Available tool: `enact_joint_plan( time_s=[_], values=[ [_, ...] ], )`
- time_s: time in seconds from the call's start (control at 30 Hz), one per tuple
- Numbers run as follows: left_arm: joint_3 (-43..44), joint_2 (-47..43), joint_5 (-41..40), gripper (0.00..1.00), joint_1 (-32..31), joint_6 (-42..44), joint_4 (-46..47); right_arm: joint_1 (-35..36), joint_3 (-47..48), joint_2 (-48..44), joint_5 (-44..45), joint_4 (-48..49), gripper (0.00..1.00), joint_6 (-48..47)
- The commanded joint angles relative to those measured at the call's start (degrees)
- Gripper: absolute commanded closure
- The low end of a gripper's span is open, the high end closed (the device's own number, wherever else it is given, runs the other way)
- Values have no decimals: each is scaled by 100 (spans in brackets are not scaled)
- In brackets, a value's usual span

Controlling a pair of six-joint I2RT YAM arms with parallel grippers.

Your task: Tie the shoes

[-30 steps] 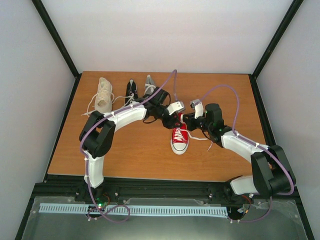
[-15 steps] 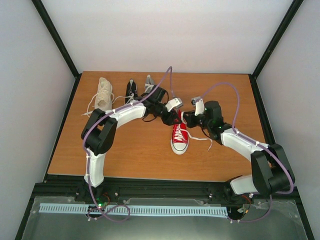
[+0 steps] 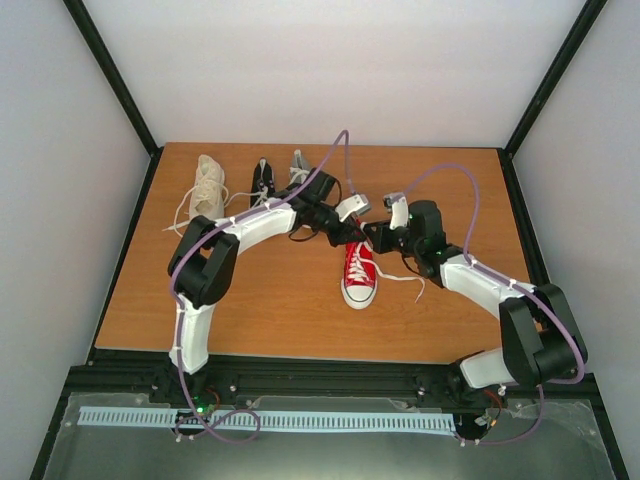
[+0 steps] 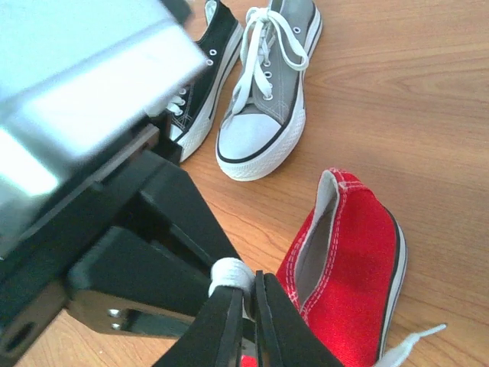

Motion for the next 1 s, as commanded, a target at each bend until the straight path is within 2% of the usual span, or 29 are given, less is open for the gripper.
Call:
enact_joint_plan(
  time_s=[0.0,0.07,0.2,0.3,0.37,0.5,0.57,0.73,0.9,0.97],
  values=[
    [217,161,168,99,-22,59,-73,10,206,-65,-100,119,92,49],
    [187,126,196,99,-22,107,-83,9,264,-80,-59,-50,89,-12],
    [130,39,15,99,-7,239,-137,-29,439,-171,183,-610,68,-250],
    [99,0,-60,99,51,344,-217,-290,380,-265,200,-1057,60,-469],
    [112,-9,-112,99,72,422,-305,-509,259,-214,-58,-1262,58,-555],
    [108,-26,-175,99,92,458,-330,-518,135,221,-621,-1519,56,-929],
    [112,-32,-212,99,101,471,-347,-445,59,345,-924,-1278,54,-1066],
    [147,-2,-220,99,159,469,-393,-333,100,588,-1004,-765,45,-1486],
    [176,-3,-128,99,189,491,-455,-332,405,1117,-1054,-727,47,-1739],
    [184,-5,-93,99,189,502,-453,-337,433,1258,-1043,-677,53,-1793]
  ],
)
